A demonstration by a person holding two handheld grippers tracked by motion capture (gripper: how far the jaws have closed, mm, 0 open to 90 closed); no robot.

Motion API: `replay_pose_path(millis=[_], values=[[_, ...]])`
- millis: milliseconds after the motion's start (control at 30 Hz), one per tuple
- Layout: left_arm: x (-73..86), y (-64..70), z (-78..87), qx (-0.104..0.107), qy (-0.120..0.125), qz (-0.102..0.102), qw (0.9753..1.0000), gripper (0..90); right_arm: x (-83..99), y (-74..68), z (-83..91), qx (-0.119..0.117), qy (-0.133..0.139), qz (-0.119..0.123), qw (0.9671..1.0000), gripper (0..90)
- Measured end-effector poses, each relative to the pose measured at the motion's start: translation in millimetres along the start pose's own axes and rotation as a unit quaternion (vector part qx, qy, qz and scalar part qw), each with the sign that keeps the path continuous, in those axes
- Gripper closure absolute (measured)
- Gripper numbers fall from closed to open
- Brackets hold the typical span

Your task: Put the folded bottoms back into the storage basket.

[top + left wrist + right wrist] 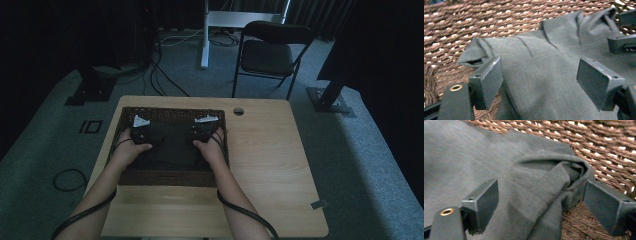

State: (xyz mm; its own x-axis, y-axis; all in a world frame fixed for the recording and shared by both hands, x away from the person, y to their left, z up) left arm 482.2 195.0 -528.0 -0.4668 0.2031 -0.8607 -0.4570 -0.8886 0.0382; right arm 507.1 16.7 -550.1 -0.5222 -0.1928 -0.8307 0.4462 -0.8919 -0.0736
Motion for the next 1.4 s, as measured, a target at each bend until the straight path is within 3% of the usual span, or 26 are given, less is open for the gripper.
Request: replay_pose_path(millis=[67, 100, 200, 367, 500, 667, 700, 833, 967, 1200, 1400], values=[[-4.1, 1.6, 2.4, 0.002, 0.003, 0.001, 1.0000, 21.6, -2.3, -0.3, 2.7, 0.000, 0.002, 0.002, 1.0000, 13.3], [-7.1, 2.7, 4.0, 0.006, 0.008, 0.013, 0.9999, 21.6, -8.0, -0.7, 7.3, -0.002, 0.011, 0.003, 0.9999, 13.3], [-9.9, 3.4, 7.3, 0.010, 0.007, 0.008, 0.9999, 21.5, -16.5, -1.1, 14.6, -0.005, 0.021, 0.004, 0.9998, 13.4], [-15.7, 8.5, 15.2, 0.030, 0.013, 0.021, 0.9992, 19.8, -28.2, -5.9, 29.8, -0.019, 0.025, 0.009, 0.9995, 13.3], [-19.9, 12.9, 24.3, 0.039, 0.018, 0.005, 0.9991, 19.4, -36.5, -7.9, 41.6, -0.024, 0.038, 0.020, 0.9988, 13.3], [-24.9, 21.4, 36.2, 0.056, 0.029, 0.010, 0.9980, 19.4, -42.4, -10.8, 54.4, -0.027, 0.042, 0.035, 0.9981, 13.4], [-25.6, 21.9, 37.8, 0.056, 0.030, 0.004, 0.9980, 19.4, -43.8, -11.3, 56.8, -0.027, 0.045, 0.034, 0.9981, 13.4], [-32.3, 25.9, 45.6, 0.060, 0.042, 0.009, 0.9972, 19.4, -47.8, -11.7, 63.2, -0.027, 0.054, 0.034, 0.9976, 13.3], [-41.0, 25.7, 53.1, 0.057, 0.055, 0.003, 0.9969, 19.4, -52.0, -9.4, 73.4, -0.026, 0.062, 0.037, 0.9970, 13.3], [-44.1, 27.5, 65.8, 0.064, 0.056, -0.004, 0.9964, 19.4, -57.8, -0.1, 92.5, -0.022, 0.080, 0.049, 0.9954, 13.3], [-44.6, 31.8, 76.6, 0.069, 0.057, 0.006, 0.9960, 19.4, -58.6, 8.2, 108.1, -0.020, 0.091, 0.059, 0.9939, 13.2]])
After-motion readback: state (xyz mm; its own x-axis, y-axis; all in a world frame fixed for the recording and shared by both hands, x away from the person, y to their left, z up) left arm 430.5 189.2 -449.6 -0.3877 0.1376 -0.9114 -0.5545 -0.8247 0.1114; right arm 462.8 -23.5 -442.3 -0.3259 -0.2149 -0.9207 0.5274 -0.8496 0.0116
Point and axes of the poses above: each handheld gripper's, and its own axes: z roughly backward along the jaws, x roughly out of its underside, y roughly to its right, the point moved 9 cm from there along -z, roughly forward along the jaws, and after that the axes turned 9 degrees about y, right-handed, at the moved point
